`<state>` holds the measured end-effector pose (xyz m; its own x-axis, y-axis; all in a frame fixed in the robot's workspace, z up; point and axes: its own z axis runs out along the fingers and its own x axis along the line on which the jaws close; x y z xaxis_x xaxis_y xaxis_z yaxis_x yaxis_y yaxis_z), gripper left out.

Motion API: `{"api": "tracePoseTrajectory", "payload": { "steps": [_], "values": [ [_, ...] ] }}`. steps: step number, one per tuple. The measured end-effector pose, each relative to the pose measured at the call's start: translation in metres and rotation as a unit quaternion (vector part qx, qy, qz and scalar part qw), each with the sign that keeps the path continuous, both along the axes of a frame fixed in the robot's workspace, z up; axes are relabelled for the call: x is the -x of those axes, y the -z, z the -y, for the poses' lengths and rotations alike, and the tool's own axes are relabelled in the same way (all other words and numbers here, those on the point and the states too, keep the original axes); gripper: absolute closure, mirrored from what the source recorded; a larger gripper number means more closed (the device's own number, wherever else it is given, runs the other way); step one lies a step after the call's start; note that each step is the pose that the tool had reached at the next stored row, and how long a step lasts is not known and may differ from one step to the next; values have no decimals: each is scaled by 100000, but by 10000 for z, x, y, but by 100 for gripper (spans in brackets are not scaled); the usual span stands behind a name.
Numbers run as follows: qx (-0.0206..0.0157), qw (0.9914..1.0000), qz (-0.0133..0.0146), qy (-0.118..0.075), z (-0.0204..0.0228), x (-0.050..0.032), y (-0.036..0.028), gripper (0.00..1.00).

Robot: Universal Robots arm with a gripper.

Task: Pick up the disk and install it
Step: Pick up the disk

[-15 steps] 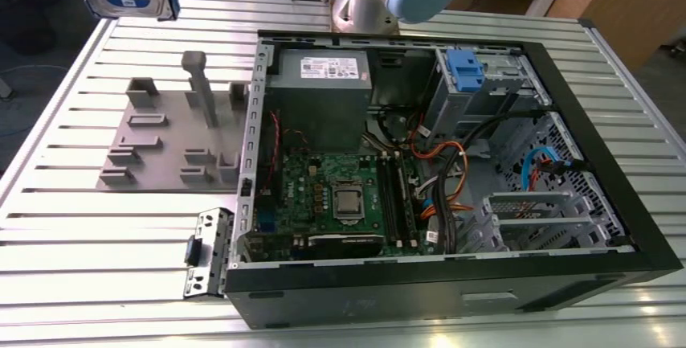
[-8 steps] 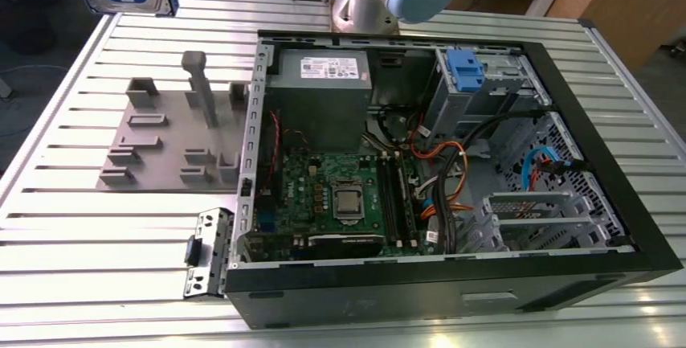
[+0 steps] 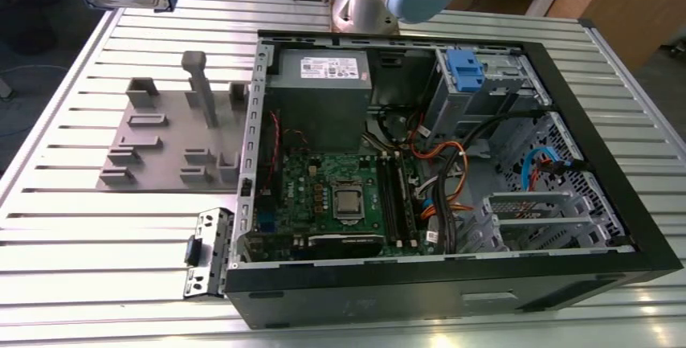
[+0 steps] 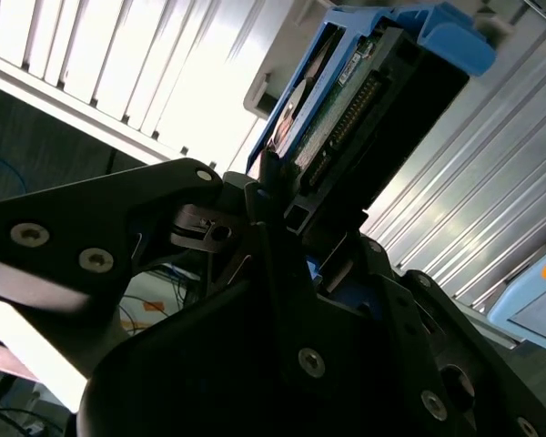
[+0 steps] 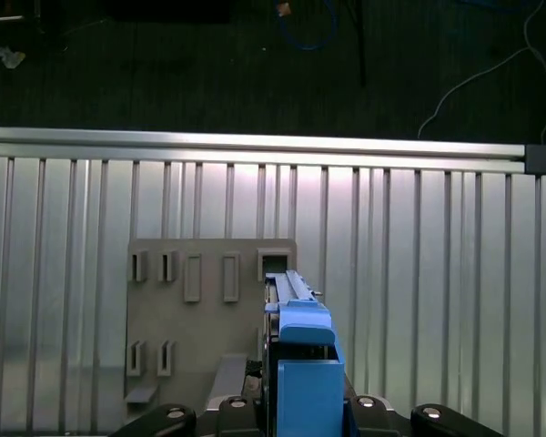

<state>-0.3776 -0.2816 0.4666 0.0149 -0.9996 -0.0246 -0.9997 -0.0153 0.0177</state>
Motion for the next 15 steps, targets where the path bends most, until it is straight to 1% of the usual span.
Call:
{"api": "tracePoseTrajectory", "payload": {
  "steps": [15],
  "values": [
    [-36, 100000, 1, 0, 0, 0, -143, 64]
  ]
}}
